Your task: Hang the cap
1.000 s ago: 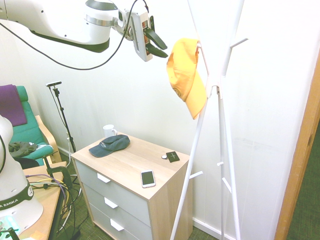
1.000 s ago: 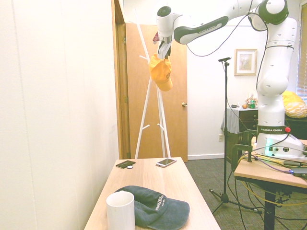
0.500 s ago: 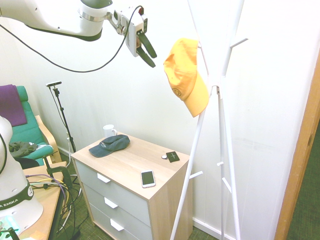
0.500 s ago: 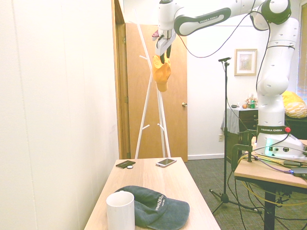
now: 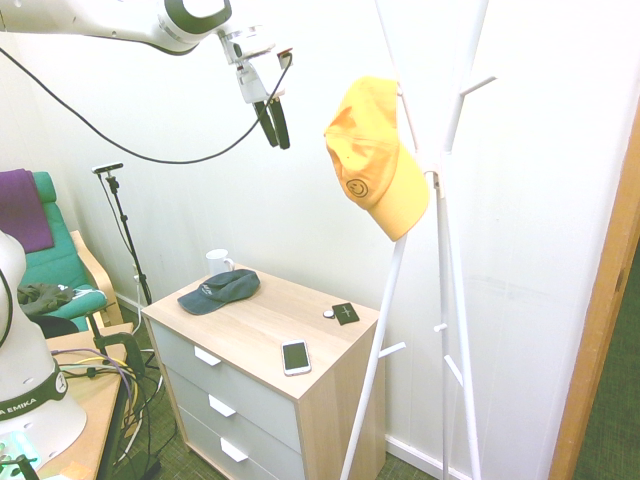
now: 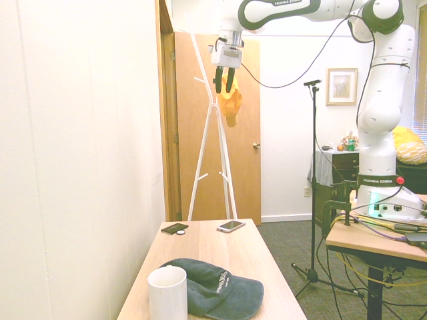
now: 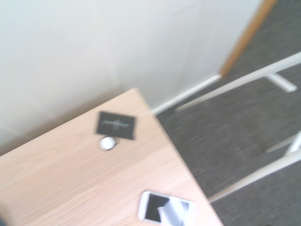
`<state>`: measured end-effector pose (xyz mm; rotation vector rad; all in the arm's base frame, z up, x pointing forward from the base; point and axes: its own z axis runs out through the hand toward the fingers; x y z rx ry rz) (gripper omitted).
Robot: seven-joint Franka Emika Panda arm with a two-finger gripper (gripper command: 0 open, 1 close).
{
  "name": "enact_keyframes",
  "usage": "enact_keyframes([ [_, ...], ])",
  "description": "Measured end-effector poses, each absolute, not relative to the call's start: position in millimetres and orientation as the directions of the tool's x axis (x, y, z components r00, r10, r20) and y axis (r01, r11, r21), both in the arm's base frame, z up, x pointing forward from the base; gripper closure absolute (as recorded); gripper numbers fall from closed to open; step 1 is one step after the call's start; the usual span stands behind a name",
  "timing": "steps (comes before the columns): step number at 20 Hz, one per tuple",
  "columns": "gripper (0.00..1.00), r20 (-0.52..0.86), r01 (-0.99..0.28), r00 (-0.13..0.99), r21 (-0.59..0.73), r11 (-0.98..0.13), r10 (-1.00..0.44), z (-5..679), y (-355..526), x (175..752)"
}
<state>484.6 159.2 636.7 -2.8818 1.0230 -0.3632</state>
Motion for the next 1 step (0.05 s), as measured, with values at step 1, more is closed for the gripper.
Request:
enact_keyframes([
  [1,0.0,0.188,-0.61,0.757,-0.14,-0.78,-0.626,635.3,160.3,484.1],
])
